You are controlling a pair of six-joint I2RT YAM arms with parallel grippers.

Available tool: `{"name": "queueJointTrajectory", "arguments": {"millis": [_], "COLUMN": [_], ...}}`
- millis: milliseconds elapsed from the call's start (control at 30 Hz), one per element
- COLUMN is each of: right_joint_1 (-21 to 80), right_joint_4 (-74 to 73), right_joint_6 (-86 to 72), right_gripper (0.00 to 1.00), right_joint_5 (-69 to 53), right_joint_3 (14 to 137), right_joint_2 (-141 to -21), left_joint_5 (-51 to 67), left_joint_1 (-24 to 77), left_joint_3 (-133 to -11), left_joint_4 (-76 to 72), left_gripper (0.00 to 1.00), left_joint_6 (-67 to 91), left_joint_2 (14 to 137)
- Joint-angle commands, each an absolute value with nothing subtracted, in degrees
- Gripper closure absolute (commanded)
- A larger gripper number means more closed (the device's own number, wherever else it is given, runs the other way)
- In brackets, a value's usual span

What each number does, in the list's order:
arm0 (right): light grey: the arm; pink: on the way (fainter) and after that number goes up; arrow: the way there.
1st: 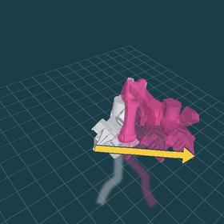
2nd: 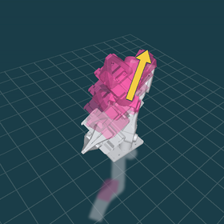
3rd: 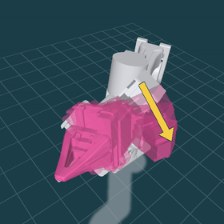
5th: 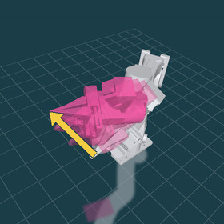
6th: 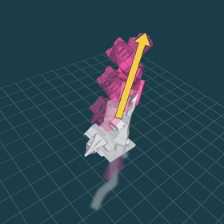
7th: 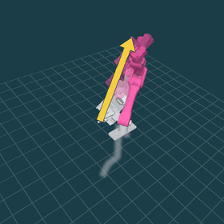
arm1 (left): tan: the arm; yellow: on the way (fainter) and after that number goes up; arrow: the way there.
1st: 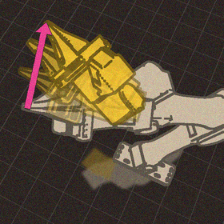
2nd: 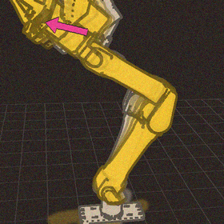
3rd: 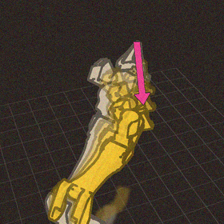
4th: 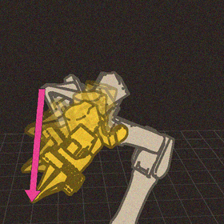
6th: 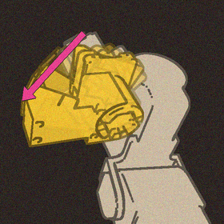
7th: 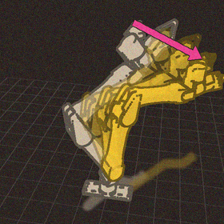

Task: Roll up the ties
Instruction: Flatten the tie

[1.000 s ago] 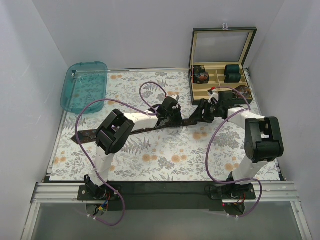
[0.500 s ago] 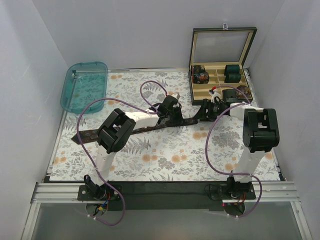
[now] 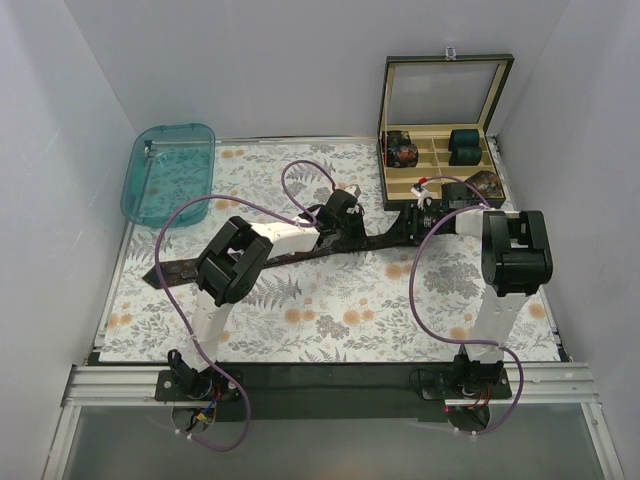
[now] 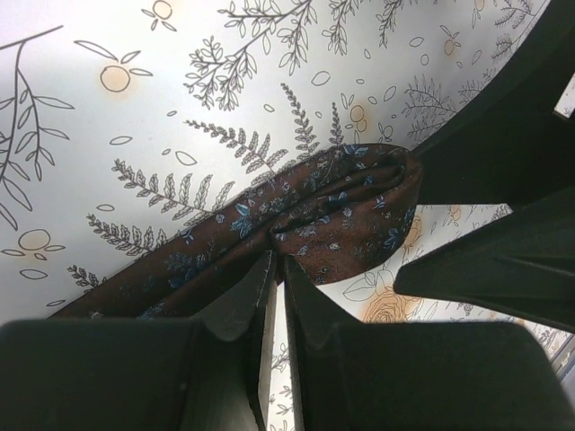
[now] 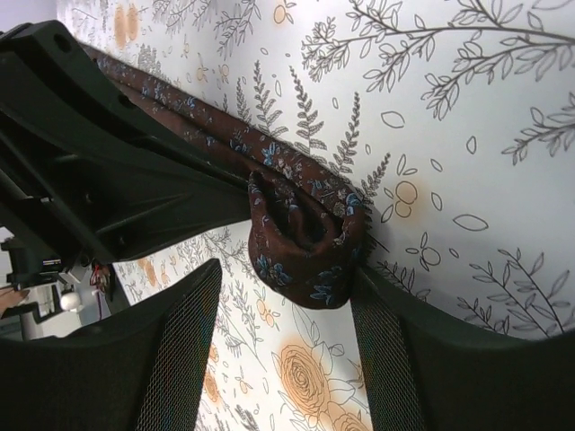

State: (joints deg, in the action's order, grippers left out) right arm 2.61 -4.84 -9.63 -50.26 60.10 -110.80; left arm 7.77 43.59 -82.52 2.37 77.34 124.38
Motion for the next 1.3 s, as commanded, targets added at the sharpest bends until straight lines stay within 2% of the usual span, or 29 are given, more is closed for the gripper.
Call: {"name": "queueJointTrajectory", "arguments": {"millis": [0, 467, 633, 867, 900, 967, 1033, 1267], "right_joint_1": [3.1, 4.2, 4.6, 4.6, 4.5, 4.5, 4.4, 4.0], "right_joint_4": [-1.8, -1.1, -0.6, -0.9, -1.7, -4.0, -8.3, -20.1], "right_joint_6": [-9.3, -8.1, -8.4, -8.8, -8.5, -7.0, -5.8, -1.7], "right_gripper": [0.45, 0.48, 0.6, 0.95, 0.99, 0.99, 0.99, 0.99], "right_joint_5": [-51.8, -52.5, -52.4, -50.2, -49.7, -47.6, -46.2, -42.2], "right_joint_3": [58.9, 61.0, 61.0, 61.6, 61.8, 62.3, 63.4, 66.3], "right_joint_2": [-113.5, -118.8, -119.8, -117.6, -117.2, -116.1, -115.1, -111.7], "left_joint_5": [7.9, 7.9, 7.8, 7.5, 7.3, 6.6, 5.7, 5.7], "left_joint_1": [43.4, 43.3, 43.2, 43.0, 42.9, 42.5, 42.0, 38.8], "left_joint_3": [-84.3, -84.9, -84.7, -84.1, -83.9, -83.2, -81.8, -76.0], "left_joint_4": [3.3, 3.9, 4.1, 4.4, 4.5, 4.6, 4.5, 2.7], "left_gripper": [0.91, 0.91, 0.91, 0.9, 0.88, 0.84, 0.68, 0.45], "left_joint_6": [76.6, 76.3, 76.2, 75.6, 75.4, 73.8, 71.1, 57.5], "left_joint_2": [124.3, 124.9, 124.8, 123.7, 122.7, 121.2, 118.7, 112.9]}}
